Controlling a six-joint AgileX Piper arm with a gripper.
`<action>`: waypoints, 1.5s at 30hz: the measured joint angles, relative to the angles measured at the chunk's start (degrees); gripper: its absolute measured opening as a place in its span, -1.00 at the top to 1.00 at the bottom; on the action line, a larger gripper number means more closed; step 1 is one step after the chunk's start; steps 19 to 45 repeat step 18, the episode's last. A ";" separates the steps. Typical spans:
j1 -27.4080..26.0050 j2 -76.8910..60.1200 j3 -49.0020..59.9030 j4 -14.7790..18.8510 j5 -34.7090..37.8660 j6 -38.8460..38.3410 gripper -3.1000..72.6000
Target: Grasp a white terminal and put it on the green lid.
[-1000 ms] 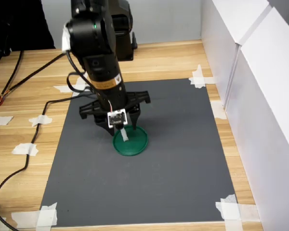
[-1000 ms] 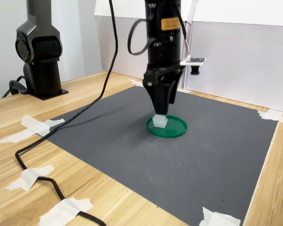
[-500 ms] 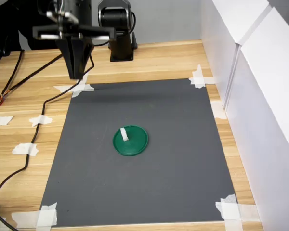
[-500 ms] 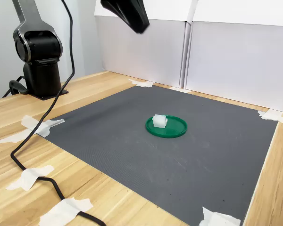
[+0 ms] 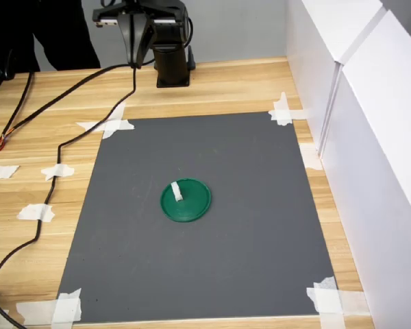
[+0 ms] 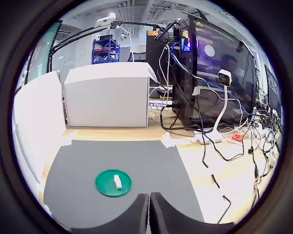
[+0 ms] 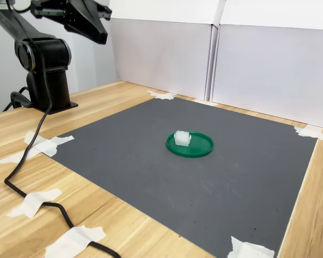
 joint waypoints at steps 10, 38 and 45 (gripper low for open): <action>0.00 -10.65 7.81 -0.17 -0.49 0.00 0.96; 0.00 -12.02 7.94 -0.15 -0.70 0.40 0.96; 0.00 -12.02 7.94 -0.15 -0.70 0.40 0.96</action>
